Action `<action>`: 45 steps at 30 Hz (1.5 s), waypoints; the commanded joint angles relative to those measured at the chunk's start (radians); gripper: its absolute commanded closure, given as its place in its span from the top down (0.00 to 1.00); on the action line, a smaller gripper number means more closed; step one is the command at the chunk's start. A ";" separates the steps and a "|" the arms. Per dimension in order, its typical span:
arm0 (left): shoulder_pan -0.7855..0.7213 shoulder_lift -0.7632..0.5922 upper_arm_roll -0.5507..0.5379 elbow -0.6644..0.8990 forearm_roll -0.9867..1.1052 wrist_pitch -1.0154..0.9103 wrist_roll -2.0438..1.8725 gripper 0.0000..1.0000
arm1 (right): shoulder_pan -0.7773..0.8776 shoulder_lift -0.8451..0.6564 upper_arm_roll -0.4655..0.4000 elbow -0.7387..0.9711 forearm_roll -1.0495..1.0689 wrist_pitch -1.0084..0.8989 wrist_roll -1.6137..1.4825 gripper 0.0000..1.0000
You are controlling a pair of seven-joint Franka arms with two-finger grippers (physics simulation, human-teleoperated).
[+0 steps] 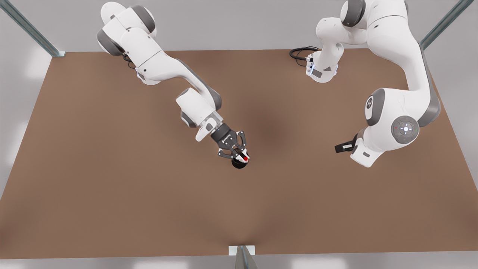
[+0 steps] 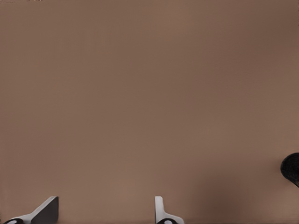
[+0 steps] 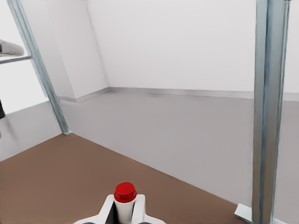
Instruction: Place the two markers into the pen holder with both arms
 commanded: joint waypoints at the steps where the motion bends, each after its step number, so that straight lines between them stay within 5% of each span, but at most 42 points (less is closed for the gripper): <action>1: 0.000 0.003 0.001 0.000 0.001 0.003 0.241 1.00 | 0.008 0.002 0.001 0.007 -0.015 0.018 -0.018 0.24; 12: 0.000 0.030 0.000 0.000 0.001 0.009 0.239 1.00 | 0.014 0.088 -0.024 -0.005 -0.113 0.020 -0.018 0.25; 45: -0.006 0.053 0.000 0.000 -0.001 0.021 0.195 1.00 | -0.035 0.025 -0.015 -0.207 -0.229 0.020 -0.018 0.25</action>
